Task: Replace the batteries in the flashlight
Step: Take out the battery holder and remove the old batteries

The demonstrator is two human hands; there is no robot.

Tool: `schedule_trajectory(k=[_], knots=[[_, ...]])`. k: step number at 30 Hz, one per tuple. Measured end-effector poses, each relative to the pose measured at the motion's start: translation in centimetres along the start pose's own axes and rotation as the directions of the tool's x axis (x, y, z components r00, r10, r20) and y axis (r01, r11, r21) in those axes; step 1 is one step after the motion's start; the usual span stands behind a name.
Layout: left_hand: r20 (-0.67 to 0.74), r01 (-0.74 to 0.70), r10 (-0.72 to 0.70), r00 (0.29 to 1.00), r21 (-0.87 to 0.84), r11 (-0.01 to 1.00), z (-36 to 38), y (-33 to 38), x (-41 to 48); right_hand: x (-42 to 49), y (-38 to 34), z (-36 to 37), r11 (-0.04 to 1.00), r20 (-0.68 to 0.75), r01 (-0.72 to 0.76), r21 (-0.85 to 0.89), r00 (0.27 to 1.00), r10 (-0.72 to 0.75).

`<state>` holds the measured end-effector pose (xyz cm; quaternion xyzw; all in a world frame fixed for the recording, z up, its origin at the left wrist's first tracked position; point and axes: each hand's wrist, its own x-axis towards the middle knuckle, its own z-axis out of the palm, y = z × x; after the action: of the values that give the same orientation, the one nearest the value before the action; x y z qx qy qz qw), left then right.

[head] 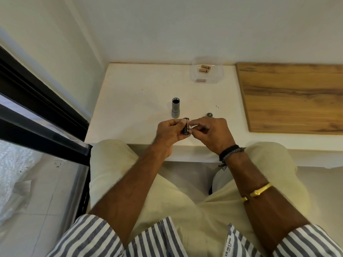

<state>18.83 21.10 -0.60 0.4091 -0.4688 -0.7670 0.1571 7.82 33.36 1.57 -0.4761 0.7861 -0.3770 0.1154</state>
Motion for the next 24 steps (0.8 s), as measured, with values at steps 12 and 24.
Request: schedule_trajectory(k=[12,24], knots=[[-0.013,0.029,-0.029,1.0,0.034,0.999,-0.1,0.1,-0.1,0.0,0.2,0.7,0.985,0.024,0.148,-0.089,0.989,-0.146],[-0.025,0.086,-0.091,0.996,-0.167,0.982,-0.1,0.2,0.2,0.4,0.5,1.1,0.988,-0.029,0.143,-0.052,0.989,-0.144]])
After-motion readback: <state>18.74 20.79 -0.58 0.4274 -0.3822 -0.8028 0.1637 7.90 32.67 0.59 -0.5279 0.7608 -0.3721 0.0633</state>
